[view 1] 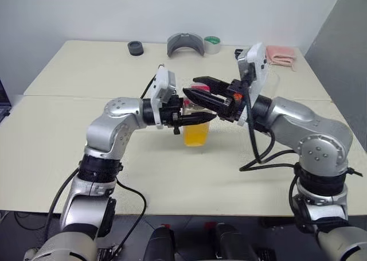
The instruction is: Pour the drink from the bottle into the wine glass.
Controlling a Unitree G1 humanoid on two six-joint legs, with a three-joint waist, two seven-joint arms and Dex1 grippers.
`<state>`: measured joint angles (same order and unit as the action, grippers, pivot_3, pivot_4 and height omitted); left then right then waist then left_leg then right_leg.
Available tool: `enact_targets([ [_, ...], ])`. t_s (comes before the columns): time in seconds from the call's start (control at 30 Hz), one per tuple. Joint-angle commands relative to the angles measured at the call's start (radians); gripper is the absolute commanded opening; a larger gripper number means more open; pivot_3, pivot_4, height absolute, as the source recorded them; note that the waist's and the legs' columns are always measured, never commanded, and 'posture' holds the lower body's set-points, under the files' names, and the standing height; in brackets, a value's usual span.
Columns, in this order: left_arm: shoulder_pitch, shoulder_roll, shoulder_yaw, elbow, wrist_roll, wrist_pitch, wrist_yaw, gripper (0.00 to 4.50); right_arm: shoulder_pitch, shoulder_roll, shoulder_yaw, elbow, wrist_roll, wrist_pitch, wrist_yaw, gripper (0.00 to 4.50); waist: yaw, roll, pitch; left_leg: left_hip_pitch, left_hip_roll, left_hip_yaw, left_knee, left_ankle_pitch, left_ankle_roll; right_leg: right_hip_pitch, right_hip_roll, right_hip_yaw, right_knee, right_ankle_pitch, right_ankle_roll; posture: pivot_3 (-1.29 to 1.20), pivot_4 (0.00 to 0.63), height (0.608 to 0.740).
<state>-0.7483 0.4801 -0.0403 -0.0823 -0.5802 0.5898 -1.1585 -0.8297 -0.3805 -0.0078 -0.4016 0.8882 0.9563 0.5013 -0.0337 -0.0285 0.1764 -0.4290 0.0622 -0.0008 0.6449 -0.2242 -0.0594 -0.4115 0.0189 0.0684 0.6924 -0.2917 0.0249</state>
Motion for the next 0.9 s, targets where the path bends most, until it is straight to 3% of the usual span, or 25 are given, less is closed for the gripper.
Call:
enact_targets([
  [0.03,-0.028,0.004,0.001,-0.156,-0.123,0.08,-0.022,1.82,-0.095,-0.03,-0.005,0.101,0.018,-0.084,0.219,1.87,0.0,0.0,0.0,0.0,0.0,0.0,0.0,0.0,0.0,0.0,0.0,0.0,0.0,0.0,0.0,0.0,0.15,0.74],
  [0.23,-0.027,0.06,0.018,-0.249,-0.223,0.176,-0.042,1.82,-0.2,-0.059,0.052,0.296,-0.004,-0.112,0.509,1.87,0.001,0.0,0.0,0.0,0.0,0.0,0.0,0.0,0.0,0.0,0.0,0.0,0.0,0.0,0.0,0.0,0.15,0.74],
  [0.43,-0.045,0.065,0.032,-0.275,-0.258,0.2,-0.014,1.82,-0.271,-0.066,0.11,0.397,-0.056,-0.142,0.681,1.87,0.001,0.001,0.001,0.0,0.0,0.0,0.0,0.0,0.0,0.0,0.0,-0.001,0.0,0.0,0.0,0.0,0.15,0.74],
  [0.7,-0.02,0.073,0.046,-0.28,-0.248,0.19,0.031,1.82,-0.239,-0.096,0.055,0.344,-0.01,-0.049,0.659,4.49,0.002,0.001,0.001,0.0,0.0,0.0,0.0,0.0,0.0,0.0,0.0,-0.001,0.0,0.0,0.0,0.0,0.15,0.74],
  [0.9,-0.011,0.06,0.04,-0.206,-0.171,0.115,0.071,1.82,-0.14,-0.13,-0.075,0.2,0.057,0.018,0.477,4.49,0.002,0.001,0.001,0.0,0.0,0.0,0.0,0.0,0.0,0.0,0.0,-0.001,0.0,0.0,0.0,0.0,0.15,0.74],
])
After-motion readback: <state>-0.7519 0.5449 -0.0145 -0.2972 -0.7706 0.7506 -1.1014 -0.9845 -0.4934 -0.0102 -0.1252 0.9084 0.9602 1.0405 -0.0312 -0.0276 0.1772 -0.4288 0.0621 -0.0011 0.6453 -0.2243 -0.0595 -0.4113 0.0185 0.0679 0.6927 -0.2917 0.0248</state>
